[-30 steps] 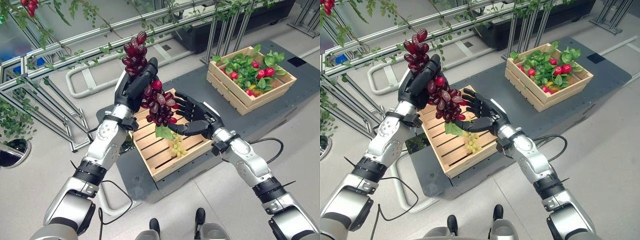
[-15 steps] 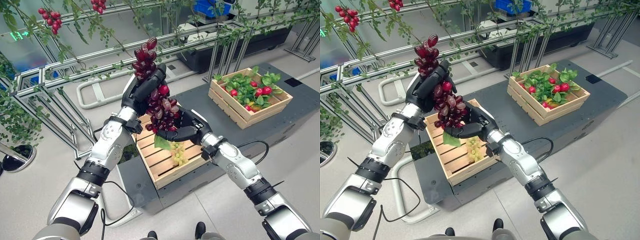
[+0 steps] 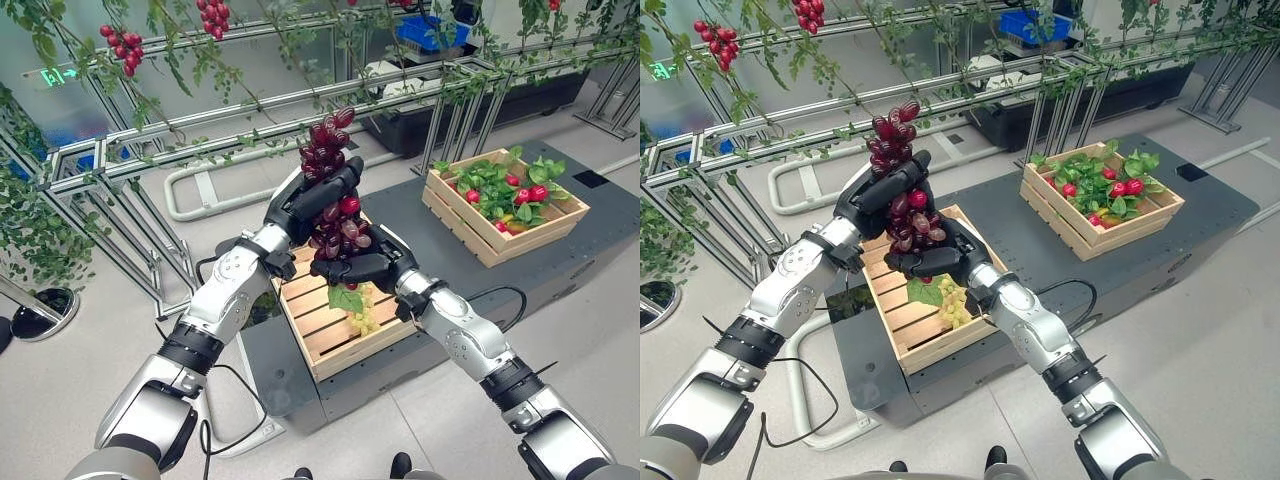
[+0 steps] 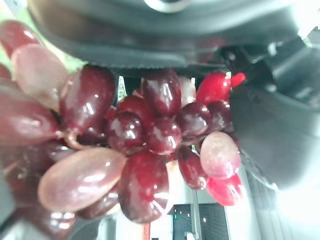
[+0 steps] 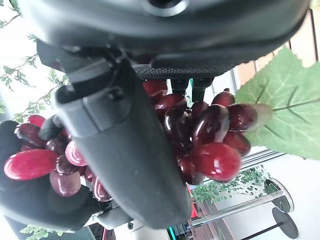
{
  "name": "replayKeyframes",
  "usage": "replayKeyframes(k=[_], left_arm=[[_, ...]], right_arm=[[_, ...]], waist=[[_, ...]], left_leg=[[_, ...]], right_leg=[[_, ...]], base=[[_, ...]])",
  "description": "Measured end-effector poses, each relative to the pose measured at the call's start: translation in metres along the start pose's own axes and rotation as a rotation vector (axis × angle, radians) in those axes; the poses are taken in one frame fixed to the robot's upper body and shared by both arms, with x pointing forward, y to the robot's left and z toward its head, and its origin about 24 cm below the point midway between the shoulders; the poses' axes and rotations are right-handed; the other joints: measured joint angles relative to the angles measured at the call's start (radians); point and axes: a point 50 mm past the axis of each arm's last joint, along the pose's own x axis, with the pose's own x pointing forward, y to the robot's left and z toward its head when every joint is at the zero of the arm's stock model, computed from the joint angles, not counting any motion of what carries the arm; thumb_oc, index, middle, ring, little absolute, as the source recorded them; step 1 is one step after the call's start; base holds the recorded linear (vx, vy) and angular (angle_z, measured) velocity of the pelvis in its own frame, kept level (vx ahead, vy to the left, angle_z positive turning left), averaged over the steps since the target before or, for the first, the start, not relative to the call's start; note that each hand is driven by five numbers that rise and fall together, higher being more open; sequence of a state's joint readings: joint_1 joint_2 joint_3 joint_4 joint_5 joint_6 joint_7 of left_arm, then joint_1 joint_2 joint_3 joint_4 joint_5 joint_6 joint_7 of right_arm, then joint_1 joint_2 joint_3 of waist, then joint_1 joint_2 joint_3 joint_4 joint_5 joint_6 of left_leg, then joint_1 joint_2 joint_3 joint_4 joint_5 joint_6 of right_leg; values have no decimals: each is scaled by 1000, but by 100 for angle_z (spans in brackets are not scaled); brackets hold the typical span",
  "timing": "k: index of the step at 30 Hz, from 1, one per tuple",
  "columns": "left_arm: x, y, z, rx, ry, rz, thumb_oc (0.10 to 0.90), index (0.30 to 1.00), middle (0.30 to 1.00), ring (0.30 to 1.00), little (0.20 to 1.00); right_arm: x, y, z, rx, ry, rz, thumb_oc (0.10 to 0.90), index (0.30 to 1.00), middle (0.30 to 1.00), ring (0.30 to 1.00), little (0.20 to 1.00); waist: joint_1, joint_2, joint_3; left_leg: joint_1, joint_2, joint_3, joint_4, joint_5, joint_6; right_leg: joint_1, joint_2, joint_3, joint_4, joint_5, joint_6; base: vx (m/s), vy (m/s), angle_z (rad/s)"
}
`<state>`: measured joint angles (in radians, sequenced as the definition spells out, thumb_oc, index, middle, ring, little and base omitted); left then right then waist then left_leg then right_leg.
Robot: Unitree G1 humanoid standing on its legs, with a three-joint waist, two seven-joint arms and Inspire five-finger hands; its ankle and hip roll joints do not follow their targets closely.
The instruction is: Pick up the fruits from the basket on one side to the basket on the other side
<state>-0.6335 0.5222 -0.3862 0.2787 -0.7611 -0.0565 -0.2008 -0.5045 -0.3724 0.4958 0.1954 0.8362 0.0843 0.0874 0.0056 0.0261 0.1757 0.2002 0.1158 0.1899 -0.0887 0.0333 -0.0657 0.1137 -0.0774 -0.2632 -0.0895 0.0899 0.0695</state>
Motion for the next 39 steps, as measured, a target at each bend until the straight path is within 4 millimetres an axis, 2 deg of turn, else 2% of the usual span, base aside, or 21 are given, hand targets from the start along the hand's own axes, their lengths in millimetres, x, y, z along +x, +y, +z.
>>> replayKeyframes(k=[12, 13, 19, 20, 21, 22, 33, 39], left_arm=[[2, -6, -2, -8, 2, -14, 400, 300, 300, 300, 300], [3, -6, -2, -11, 0, -15, 400, 300, 300, 300, 300], [4, -8, -2, -18, -3, -17, 400, 300, 300, 300, 300], [4, -10, -3, -21, -3, -24, 529, 493, 493, 493, 493], [5, -11, -4, -17, -2, -27, 676, 714, 714, 714, 714], [5, -12, -4, -19, -4, -29, 800, 900, 900, 900, 900], [11, -20, -9, -73, -11, 68, 800, 900, 900, 900, 900], [12, -21, -10, -31, -10, 110, 800, 900, 900, 900, 900]], right_arm=[[1, 0, 0, 14, -8, -38, 800, 900, 900, 900, 900], [1, 1, 0, 43, -9, -38, 400, 300, 300, 300, 300], [2, 3, -5, 55, -4, -34, 400, 300, 300, 300, 300], [2, 0, -8, 84, 6, -57, 400, 300, 300, 300, 300], [2, -1, -10, 90, 11, -63, 400, 300, 300, 300, 300], [2, -2, -11, 92, 13, -67, 400, 300, 300, 300, 300], [3, -3, -16, 107, 27, -104, 400, 300, 300, 300, 300], [5, 0, -18, 124, 28, -119, 400, 300, 300, 300, 300]], waist=[[12, 0, -14], [12, 0, -17], [12, 0, -28], [13, 1, -33], [14, 1, -35], [14, 1, -35], [13, 1, -35], [11, 1, -35]], left_leg=[[0, 0, -1, 0, 0, 0], [0, 0, -1, 0, 0, 0], [0, 0, -1, 0, 0, 0], [0, 0, -1, 0, 0, 0], [0, 0, -2, 0, 0, 0], [0, 0, -2, 0, 0, 0], [1, 0, -2, 0, 0, 0], [2, 0, 1, 0, 0, 0]], right_leg=[[1, 0, -1, 0, 0, 0], [1, 0, -1, 0, 0, 0], [1, 0, -1, 0, 0, 0], [1, 0, -1, 0, 0, 0], [1, 0, -1, 0, 0, 0], [1, 0, -1, 0, 0, 0], [1, 0, -1, 0, 0, 0], [1, 1, 2, 0, 0, 0]], base=[[0, 0, 0], [0, 0, 0], [0, 0, 0], [0, 0, 0], [0, 0, 0], [0, 0, 0], [0, 0, 0], [0, 0, 0]])
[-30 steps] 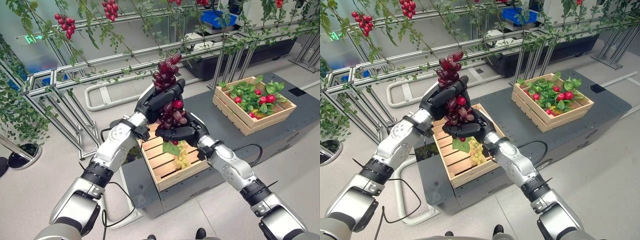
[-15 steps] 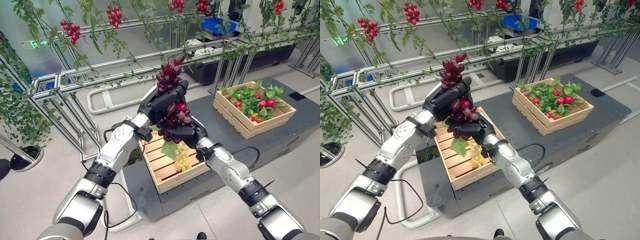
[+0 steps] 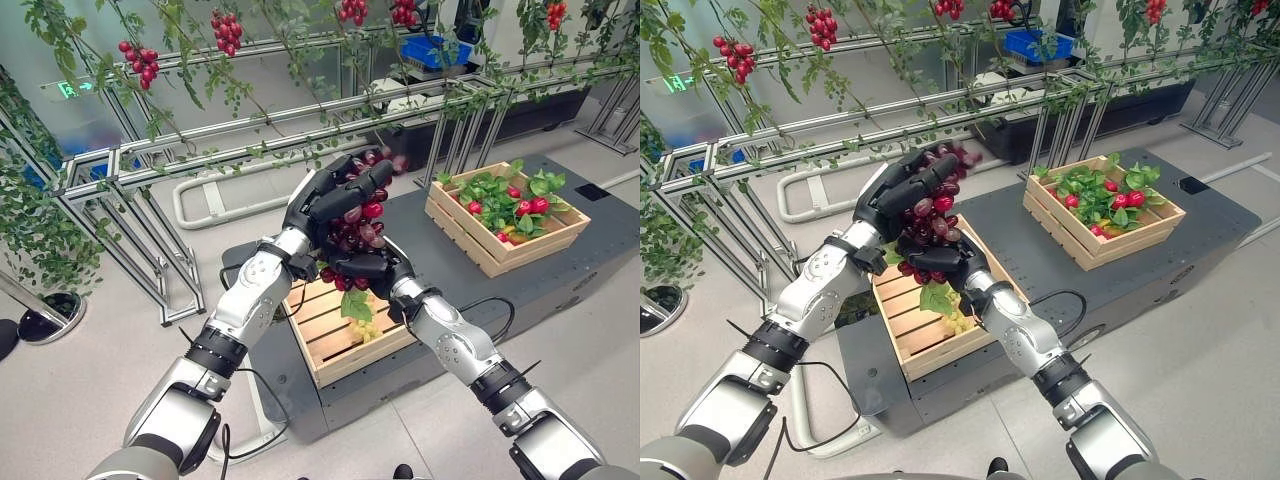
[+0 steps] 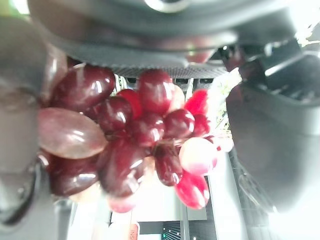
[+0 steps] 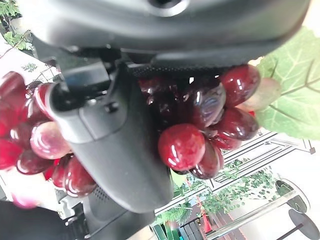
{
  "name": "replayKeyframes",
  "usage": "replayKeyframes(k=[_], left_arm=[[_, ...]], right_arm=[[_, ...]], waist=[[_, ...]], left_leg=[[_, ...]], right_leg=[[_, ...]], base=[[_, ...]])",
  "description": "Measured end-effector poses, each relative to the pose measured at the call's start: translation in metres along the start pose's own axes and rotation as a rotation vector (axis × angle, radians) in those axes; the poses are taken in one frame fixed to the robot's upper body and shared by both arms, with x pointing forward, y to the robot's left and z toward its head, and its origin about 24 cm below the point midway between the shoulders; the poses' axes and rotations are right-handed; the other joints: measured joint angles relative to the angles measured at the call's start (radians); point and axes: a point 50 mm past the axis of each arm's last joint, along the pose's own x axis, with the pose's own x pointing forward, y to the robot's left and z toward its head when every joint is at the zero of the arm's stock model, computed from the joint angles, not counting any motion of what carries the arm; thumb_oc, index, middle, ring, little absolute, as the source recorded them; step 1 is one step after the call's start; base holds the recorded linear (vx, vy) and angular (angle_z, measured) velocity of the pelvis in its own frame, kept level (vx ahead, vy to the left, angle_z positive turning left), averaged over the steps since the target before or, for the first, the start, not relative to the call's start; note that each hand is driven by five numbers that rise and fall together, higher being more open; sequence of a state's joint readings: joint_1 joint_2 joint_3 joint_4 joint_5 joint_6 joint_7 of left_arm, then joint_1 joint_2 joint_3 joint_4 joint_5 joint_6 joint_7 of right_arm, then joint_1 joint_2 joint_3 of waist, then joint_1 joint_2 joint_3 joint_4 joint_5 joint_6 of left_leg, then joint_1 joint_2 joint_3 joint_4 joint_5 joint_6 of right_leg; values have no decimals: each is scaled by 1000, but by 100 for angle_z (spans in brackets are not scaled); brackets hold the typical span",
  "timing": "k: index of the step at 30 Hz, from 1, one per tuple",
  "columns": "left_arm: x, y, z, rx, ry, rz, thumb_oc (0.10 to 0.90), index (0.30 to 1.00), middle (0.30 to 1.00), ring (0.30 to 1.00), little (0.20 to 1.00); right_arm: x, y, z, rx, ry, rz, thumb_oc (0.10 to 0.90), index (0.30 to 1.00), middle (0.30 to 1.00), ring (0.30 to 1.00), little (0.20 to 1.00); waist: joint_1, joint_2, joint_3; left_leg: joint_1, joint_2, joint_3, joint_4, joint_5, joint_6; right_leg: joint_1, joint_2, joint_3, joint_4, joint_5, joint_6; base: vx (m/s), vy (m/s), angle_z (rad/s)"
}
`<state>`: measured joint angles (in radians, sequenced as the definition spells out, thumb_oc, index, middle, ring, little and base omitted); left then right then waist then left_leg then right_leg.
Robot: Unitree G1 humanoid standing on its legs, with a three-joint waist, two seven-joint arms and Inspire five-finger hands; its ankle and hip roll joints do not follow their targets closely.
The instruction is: Pick up the fruits from the basket on one side to the basket on the other side
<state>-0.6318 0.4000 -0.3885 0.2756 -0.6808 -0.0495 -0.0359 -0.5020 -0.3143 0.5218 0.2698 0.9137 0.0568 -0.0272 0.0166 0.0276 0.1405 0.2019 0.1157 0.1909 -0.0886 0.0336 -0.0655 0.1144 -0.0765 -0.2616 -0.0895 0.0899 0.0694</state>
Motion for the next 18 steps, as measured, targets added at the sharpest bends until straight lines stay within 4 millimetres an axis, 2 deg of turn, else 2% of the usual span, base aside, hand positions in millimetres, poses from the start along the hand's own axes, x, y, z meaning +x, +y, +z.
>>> replayKeyframes(k=[7, 12, 18], left_arm=[[1, 0, -1, 125, -13, 47, 800, 900, 900, 900, 900], [-10, 29, -18, 194, 61, 218, 800, 900, 900, 900, 900], [-22, 32, -21, 168, 30, 270, 800, 900, 900, 900, 900]], right_arm=[[1, 3, -2, 14, 1, -8, 400, 300, 300, 300, 300], [1, 2, 2, 19, -44, -13, 400, 300, 300, 300, 300], [-14, -11, -17, 75, -25, -77, 400, 300, 300, 300, 300]], waist=[[-2, 0, 0], [-28, 2, -2], [-36, 1, -3]], left_leg=[[2, 0, 4, 0, 0, 0], [2, 1, 9, 0, 0, 0], [-1, 1, 32, 0, -2, 2]], right_leg=[[-1, 1, 4, 0, 0, 0], [-4, 2, 11, 0, 0, 0], [-21, 4, 34, 0, 4, -1]], base=[[-4, 0, 0], [-19, 6, -2], [-27, 6, -11]])
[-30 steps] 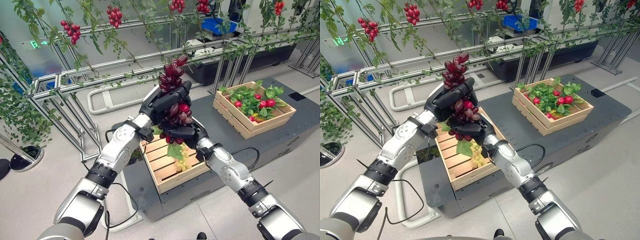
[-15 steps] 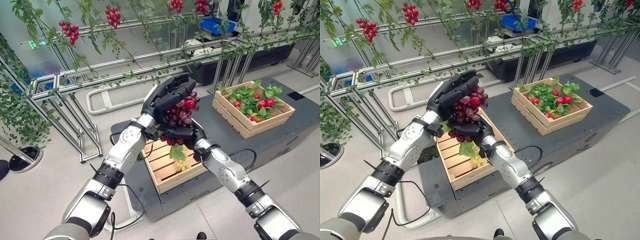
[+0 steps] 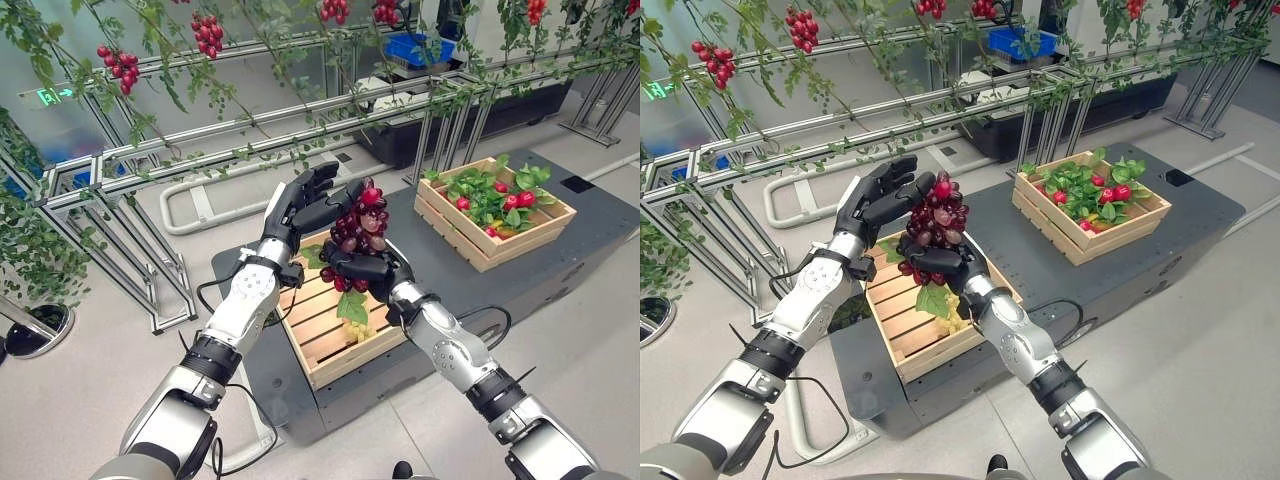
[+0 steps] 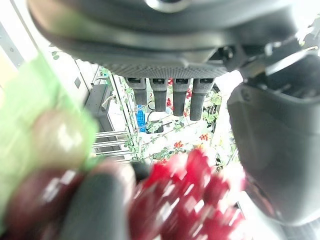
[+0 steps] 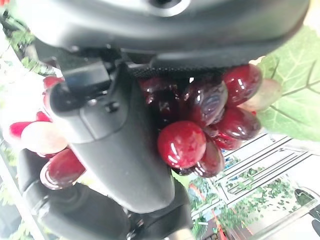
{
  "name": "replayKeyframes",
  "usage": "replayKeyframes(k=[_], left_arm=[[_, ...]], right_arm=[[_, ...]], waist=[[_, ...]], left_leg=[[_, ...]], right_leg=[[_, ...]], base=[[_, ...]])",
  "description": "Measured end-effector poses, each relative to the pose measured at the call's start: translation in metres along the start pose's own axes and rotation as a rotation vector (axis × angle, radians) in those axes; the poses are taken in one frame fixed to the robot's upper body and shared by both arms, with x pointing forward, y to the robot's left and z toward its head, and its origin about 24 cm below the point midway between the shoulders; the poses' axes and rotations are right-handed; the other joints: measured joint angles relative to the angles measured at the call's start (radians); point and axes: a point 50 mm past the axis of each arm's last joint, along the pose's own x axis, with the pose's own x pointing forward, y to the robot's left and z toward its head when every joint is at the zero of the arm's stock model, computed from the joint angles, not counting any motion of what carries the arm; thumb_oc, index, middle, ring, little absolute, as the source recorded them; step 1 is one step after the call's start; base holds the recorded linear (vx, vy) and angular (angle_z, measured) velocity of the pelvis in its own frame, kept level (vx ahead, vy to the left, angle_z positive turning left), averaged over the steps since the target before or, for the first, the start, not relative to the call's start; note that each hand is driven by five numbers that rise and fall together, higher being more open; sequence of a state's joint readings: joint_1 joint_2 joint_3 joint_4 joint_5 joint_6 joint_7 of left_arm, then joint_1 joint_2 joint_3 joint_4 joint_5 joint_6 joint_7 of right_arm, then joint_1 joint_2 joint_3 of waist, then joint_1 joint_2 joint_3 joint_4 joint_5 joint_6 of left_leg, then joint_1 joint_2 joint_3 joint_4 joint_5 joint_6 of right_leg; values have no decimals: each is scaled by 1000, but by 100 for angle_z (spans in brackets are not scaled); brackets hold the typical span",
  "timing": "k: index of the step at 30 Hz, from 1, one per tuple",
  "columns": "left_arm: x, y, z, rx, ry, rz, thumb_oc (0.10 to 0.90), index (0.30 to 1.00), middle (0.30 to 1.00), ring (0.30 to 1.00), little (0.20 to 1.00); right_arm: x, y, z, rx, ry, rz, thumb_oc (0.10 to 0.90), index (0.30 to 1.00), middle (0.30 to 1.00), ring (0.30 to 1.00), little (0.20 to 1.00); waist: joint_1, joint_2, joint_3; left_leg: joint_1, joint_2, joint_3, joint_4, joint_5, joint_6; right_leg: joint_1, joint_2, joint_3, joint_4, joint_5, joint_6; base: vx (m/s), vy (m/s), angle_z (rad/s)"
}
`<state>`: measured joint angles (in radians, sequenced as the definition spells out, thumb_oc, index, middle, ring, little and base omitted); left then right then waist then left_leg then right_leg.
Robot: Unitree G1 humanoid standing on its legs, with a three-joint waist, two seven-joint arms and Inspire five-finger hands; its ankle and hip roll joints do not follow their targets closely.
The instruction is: Pick up the fruits from the basket on one side to the basket on the other side
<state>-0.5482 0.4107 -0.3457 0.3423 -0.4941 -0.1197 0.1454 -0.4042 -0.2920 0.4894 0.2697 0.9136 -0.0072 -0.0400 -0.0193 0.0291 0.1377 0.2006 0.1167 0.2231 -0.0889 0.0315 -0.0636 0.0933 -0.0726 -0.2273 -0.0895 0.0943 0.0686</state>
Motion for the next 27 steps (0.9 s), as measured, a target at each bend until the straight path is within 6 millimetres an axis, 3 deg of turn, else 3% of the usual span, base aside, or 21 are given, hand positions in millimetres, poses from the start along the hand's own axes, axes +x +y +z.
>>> replayKeyframes(k=[8, 12, 14, 19, 27], left_arm=[[-22, 19, -8, -39, -17, 128, 800, 900, 900, 900, 900], [-58, 23, -31, -94, 10, 171, 800, 900, 900, 900, 900], [-80, 27, -54, -131, 96, 218, 800, 900, 900, 900, 900], [-106, 25, -94, -244, 257, 298, 800, 900, 900, 900, 900], [-121, 13, -112, -340, 316, 314, 800, 900, 900, 900, 900]], right_arm=[[-29, -47, 0, 75, -80, -195, 400, 300, 300, 300, 300], [-66, -70, -14, 124, -110, -287, 400, 300, 300, 300, 300], [-83, -81, -24, 142, -91, -345, 400, 300, 300, 300, 300], [-98, -90, -29, 147, -98, -377, 400, 300, 300, 300, 300], [-111, -102, -22, 147, -170, -438, 400, 300, 300, 300, 300]], waist=[[-20, -2, -1], [-23, -9, -6], [-42, -18, -7], [-64, -24, -7], [-78, -26, -7]], left_leg=[[-2, 0, 20, 0, -3, 1], [-1, 1, 34, -1, -12, -1], [-2, 1, 44, -1, -14, -1], [-3, 1, 82, -7, -16, 0], [1, 5, 103, -7, -17, 2]], right_leg=[[-17, 4, 27, 0, 3, 1], [-33, 9, 55, 0, 6, 1], [-41, 10, 61, -1, 8, 2], [-61, 13, 92, -4, 15, 6], [-68, 21, 115, -4, 20, 5]], base=[[-11, -12, -11], [-21, -22, -21], [-35, -22, -17], [-26, -21, -20], [8, -28, -8]])
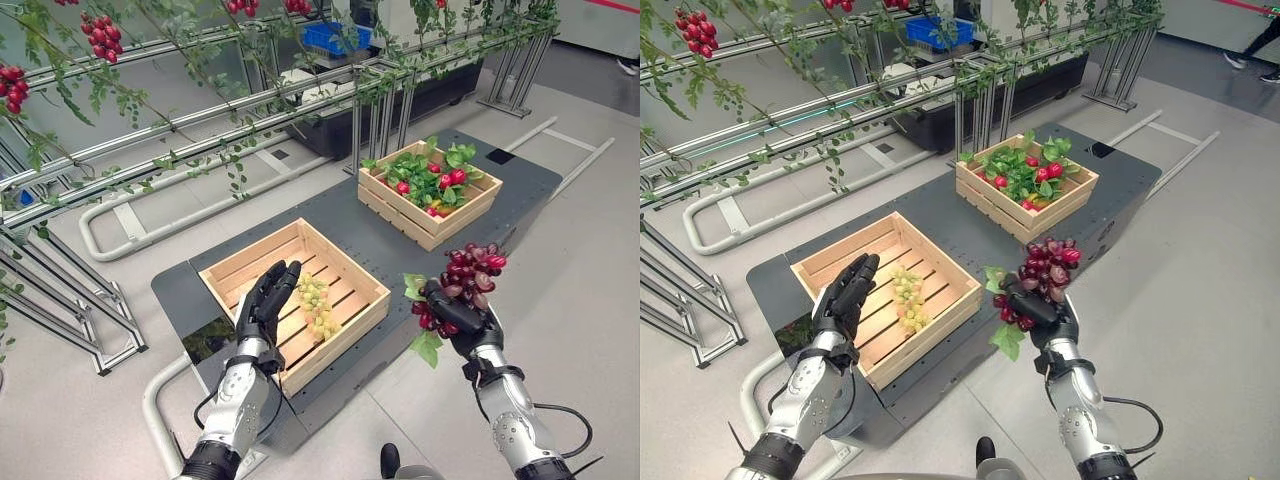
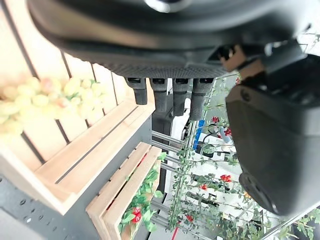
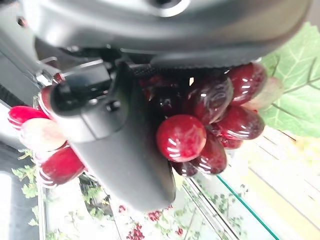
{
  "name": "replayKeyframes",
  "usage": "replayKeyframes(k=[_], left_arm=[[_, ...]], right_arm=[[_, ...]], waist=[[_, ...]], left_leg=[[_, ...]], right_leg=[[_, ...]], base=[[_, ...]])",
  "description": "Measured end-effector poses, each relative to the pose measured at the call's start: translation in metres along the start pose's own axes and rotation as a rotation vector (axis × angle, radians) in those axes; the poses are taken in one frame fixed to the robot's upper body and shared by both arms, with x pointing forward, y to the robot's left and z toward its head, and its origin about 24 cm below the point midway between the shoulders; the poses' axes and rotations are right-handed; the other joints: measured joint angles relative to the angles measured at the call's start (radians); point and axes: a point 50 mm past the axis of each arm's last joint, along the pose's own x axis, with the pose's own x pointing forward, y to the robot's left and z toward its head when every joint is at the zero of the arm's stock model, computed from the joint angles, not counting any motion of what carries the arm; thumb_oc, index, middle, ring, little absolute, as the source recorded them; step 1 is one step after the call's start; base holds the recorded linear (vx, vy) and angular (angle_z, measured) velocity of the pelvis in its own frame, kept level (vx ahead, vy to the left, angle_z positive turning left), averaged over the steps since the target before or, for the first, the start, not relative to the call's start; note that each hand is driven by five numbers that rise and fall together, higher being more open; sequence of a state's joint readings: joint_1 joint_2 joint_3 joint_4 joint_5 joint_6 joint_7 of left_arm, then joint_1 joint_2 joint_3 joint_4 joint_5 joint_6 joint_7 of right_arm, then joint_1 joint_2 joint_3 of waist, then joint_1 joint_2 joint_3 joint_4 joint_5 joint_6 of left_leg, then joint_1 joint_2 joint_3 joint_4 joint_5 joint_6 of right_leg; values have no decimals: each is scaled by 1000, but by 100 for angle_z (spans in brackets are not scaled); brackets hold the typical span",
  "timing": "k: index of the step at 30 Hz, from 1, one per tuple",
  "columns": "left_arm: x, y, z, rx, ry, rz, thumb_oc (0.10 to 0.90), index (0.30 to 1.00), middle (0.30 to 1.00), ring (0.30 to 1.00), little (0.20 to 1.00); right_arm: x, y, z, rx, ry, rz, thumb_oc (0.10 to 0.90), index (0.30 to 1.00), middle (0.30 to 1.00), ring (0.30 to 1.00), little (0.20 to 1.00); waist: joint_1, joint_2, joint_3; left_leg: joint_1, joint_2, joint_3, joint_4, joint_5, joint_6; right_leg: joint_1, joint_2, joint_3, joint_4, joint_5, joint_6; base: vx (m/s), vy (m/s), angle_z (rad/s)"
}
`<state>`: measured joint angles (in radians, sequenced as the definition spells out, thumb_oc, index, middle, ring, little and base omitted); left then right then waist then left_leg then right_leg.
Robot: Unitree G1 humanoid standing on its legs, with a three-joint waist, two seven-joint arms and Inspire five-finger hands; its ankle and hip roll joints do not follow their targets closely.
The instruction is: Pick up the fruits from the basket on one side to the basket on the other side
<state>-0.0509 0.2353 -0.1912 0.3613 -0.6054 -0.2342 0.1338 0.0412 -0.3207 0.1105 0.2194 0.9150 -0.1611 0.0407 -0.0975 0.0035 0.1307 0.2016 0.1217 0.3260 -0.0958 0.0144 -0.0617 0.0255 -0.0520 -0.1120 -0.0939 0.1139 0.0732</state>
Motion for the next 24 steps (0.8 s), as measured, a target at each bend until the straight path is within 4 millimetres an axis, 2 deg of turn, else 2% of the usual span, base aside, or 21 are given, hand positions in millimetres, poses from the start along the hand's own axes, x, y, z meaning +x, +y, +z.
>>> replayKeyframes(k=[3, 4, 5, 6, 7, 8, 9, 10, 11, 13, 14, 15, 17, 19, 20, 21, 22, 23, 24], left_arm=[[-5, 4, -5, 3, 17, 9, 800, 900, 900, 900, 900], [-7, 8, -7, 7, 22, 20, 800, 900, 900, 900, 900], [-11, 13, -9, 14, 24, 48, 800, 900, 900, 900, 900], [-13, 17, -9, 20, 21, 72, 800, 900, 900, 900, 900], [-18, 23, -13, 23, 26, 112, 800, 900, 900, 900, 900], [-20, 25, -14, 24, 29, 127, 800, 900, 900, 900, 900], [-21, 26, -15, 25, 33, 138, 800, 900, 900, 900, 900], [-21, 30, -13, 31, 24, 147, 800, 900, 900, 900, 900], [-20, 33, -10, 33, 16, 156, 800, 900, 900, 900, 900], [-19, 33, -7, 43, 3, 145, 800, 900, 900, 900, 900], [-17, 33, -3, 61, -17, 131, 800, 900, 900, 900, 900], [-15, 34, 0, 69, -25, 126, 800, 900, 900, 900, 900], [-10, 32, 4, 75, -38, 104, 800, 900, 900, 900, 900], [-8, 31, 8, 73, -57, 90, 800, 900, 900, 900, 900], [-8, 34, 9, 73, -65, 95, 800, 900, 900, 900, 900], [-11, 40, 10, 79, -65, 113, 800, 900, 900, 900, 900], [-12, 42, 10, 76, -64, 124, 800, 900, 900, 900, 900], [-15, 48, 10, 73, -63, 145, 800, 900, 900, 900, 900], [-16, 51, 12, 68, -69, 156, 800, 900, 900, 900, 900]], right_arm=[[-3, -2, -3, 5, 10, -3, 400, 300, 300, 300, 300], [-3, -1, -4, 5, 13, 7, 400, 300, 300, 300, 300], [-2, 3, -7, 14, 23, 23, 400, 300, 300, 300, 300], [0, 6, -10, 24, 31, 36, 400, 300, 300, 300, 300], [1, 12, -13, 28, 46, 67, 400, 300, 300, 300, 300], [3, 15, -13, 34, 47, 88, 400, 300, 300, 300, 300], [5, 18, -11, 47, 41, 108, 400, 300, 300, 300, 300], [6, 21, -15, 64, 44, 107, 400, 300, 300, 300, 300], [4, 22, -19, 81, 49, 101, 400, 300, 300, 300, 300], [-2, 18, -24, 91, 57, 81, 400, 300, 300, 300, 300], [-3, 18, -25, 97, 52, 78, 400, 300, 300, 300, 300], [-3, 19, -26, 101, 48, 79, 400, 300, 300, 300, 300], [-6, 16, -27, 106, 44, 65, 400, 300, 300, 300, 300], [-8, 15, -31, 113, 53, 53, 400, 300, 300, 300, 300], [-8, 15, -35, 123, 62, 46, 400, 300, 300, 300, 300], [-8, 15, -38, 129, 73, 42, 400, 300, 300, 300, 300], [-8, 14, -38, 128, 74, 41, 400, 300, 300, 300, 300], [-7, 14, -40, 129, 80, 36, 400, 300, 300, 300, 300], [-5, 13, -39, 124, 78, 34, 400, 300, 300, 300, 300]], waist=[[7, -2, 1], [14, -4, 0], [21, -20, 3], [40, -44, 11], [76, -67, 12], [87, -73, 15], [84, -62, 16], [99, -71, 23], [96, -74, 28], [64, -76, 27], [61, -90, 27], [61, -89, 35], [33, -70, 50], [31, -53, 62], [33, -41, 73], [55, -32, 86], [63, -22, 98], [68, -4, 109], [75, 20, 127]], left_leg=[[4, -7, -3, 7, -1, 0], [4, -8, -32, 7, -4, 5], [-5, -23, -87, 42, -22, 24], [-21, -58, -180, 78, -53, 63], [-25, -138, -318, 85, -76, 97], [-31, -181, -382, 85, -84, 111], [-49, -232, -440, 64, -86, 132], [-49, -242, -431, 71, -63, 159], [-48, -238, -394, 69, -67, 172], [-47, -237, -388, 70, -56, 174], [-51, -244, -362, 73, -51, 175], [-61, -246, -353, 77, -46, 175], [-71, -259, -347, 91, -46, 176], [-67, -267, -319, 86, -45, 179], [-60, -267, -283, 82, -45, 179], [-39, -257, -217, 65, -45, 180], [-26, -250, -183, 56, -44, 185], [-16, -227, -104, 49, -43, 191], [-4, -198, -50, 37, -41, 186]], right_leg=[[-10, 12, 33, 0, 7, -6], [-18, 16, 57, 1, 14, -10], [-30, 21, 121, 8, 25, -12], [-35, 11, 194, 10, 30, -13], [-53, 0, 287, 5, 37, -4], [-64, 0, 325, 6, 42, 1], [-86, 14, 349, 8, 47, 9], [-96, 11, 352, 12, 50, 14], [-96, 5, 321, 9, 48, 12], [-55, -10, 286, 11, 48, 13], [-50, -27, 281, 5, 43, 43], [-52, -32, 280, 6, 50, 52], [-62, -48, 272, 11, 58, 64], [-69, -54, 264, 10, 63, 69], [-83, -48, 232, 11, 84, 70], [-101, -50, 139, 5, 86, 78], [-100, -59, 101, 7, 76, 68], [-99, -71, -19, 19, 40, 50], [-126, -83, -90, 108, 40, 52]], base=[[-29, 34, -26], [-92, 146, -66], [-81, 142, -88], [-57, 125, -149], [-71, 112, -159], [-147, 206, -178], [-184, 231, -165], [-204, 236, -163], [-149, 150, -110], [-185, 151, -39], [-221, 177, -39], [-182, 141, -35], [-201, 118, -3], [-210, 102, -26], [-159, 58, -84], [-146, 54, -99], [-156, 49, -118], [-145, 39, -108], [-158, 28, -96]])
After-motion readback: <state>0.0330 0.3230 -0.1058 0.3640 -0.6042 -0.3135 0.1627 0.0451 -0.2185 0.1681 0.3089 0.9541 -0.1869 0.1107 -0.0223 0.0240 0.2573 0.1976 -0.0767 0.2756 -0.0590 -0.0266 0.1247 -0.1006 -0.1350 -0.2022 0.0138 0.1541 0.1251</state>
